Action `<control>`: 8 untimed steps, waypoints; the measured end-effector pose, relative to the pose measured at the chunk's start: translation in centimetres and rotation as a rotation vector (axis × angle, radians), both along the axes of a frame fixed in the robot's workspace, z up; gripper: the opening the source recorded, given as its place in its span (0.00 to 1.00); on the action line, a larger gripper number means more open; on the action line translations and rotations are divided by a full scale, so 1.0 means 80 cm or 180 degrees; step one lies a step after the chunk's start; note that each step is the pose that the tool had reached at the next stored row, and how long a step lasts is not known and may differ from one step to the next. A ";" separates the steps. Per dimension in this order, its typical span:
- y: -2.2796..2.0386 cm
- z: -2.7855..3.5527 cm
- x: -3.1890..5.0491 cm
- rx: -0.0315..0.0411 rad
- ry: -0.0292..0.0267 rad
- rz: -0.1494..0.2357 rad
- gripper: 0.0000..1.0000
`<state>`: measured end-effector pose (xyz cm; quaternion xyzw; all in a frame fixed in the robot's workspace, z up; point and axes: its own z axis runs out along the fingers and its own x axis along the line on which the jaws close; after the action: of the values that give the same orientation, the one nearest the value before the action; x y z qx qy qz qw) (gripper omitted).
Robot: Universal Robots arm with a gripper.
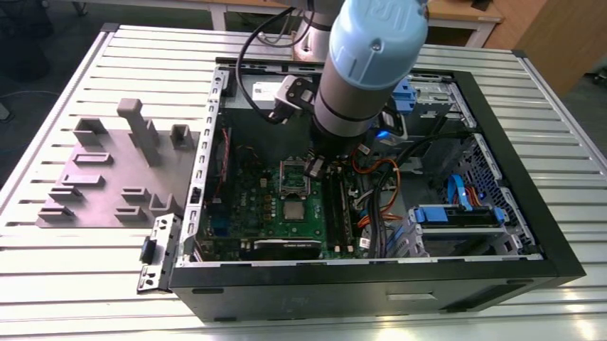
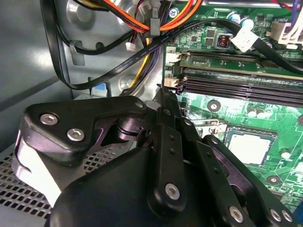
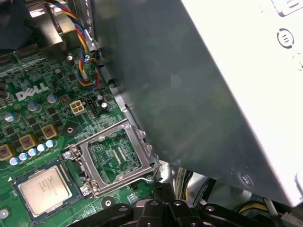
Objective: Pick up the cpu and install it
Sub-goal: 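Close the cpu cover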
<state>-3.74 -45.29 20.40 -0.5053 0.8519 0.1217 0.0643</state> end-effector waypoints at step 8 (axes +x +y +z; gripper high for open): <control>0.0012 -0.0037 -0.001 0.0020 0.0000 -0.0001 0.11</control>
<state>-3.85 -45.20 20.11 -0.5050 0.8516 0.1244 0.0659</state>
